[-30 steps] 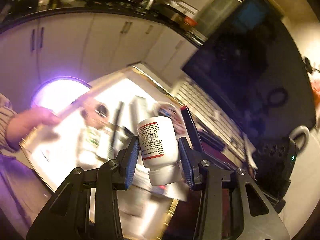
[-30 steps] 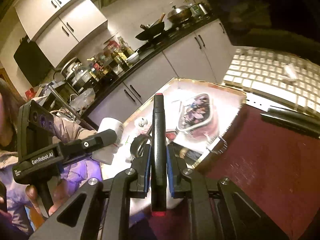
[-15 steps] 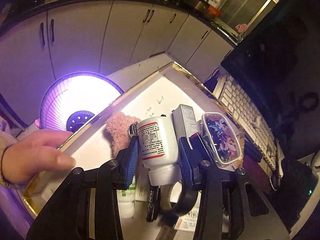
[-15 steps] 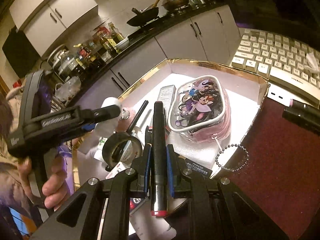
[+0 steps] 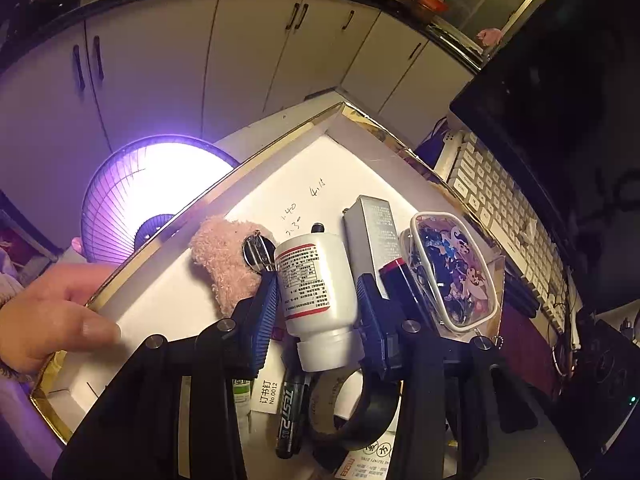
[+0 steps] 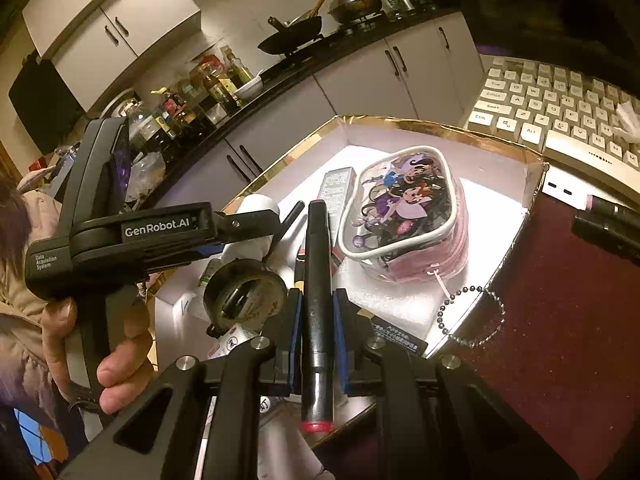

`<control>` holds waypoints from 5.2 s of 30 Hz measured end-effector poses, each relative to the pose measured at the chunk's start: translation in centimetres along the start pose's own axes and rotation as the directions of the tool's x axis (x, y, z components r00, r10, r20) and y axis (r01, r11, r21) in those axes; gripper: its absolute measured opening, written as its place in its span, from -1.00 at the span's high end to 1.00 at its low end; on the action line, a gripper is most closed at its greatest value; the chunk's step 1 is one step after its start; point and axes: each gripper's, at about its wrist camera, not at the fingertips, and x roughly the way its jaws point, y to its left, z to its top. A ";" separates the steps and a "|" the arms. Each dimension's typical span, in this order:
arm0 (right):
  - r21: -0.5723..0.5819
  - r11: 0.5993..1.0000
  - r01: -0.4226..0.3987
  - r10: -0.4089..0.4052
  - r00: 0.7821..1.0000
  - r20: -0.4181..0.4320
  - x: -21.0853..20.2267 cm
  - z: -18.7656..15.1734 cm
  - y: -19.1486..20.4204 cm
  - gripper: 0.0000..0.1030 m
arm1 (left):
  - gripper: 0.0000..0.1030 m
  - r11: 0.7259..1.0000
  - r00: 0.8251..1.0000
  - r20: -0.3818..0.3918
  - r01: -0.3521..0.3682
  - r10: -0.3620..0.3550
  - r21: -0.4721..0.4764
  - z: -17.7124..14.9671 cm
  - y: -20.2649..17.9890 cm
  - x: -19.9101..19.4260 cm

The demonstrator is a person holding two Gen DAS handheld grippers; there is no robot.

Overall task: Organize objects
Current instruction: 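Open both tools to release the pill bottle and marker in the tray, then withdraw both tools from the tray back to the black markers on the mat, then grasp the pink-capped black marker with the right tool, then grasp the remaining black marker with the left tool while the right holds its marker, then carry both black markers into the tray with the left and right tools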

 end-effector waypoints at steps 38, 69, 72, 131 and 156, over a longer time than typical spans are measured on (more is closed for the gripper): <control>-0.147 0.917 0.371 -0.373 0.928 0.017 -11.8 0.3 -11.5 0.21 | -0.02 0.931 0.961 -0.067 0.276 -0.267 0.240 -10.7 -13.6 -4.8; -0.185 0.956 0.229 -0.262 0.948 -0.179 -8.5 4.2 -17.5 0.19 | -0.02 0.915 0.954 -0.132 0.297 -0.271 0.272 -12.3 -14.8 -3.9; -0.177 0.955 0.236 -0.267 0.948 -0.176 -8.6 3.5 -16.8 0.19 | -0.02 0.915 0.954 -0.135 0.294 -0.266 0.277 -12.3 -15.0 -3.6; 0.052 0.910 0.411 -0.412 0.911 0.011 -15.1 -7.8 -13.2 0.73 | 0.69 0.874 0.986 -0.136 -0.015 0.093 0.486 -12.7 -20.9 4.8; 0.191 0.919 0.344 -0.376 0.911 0.168 -18.5 -7.5 -13.1 0.75 | 0.70 0.913 0.994 -0.089 0.094 -0.064 0.397 -14.9 -18.8 1.9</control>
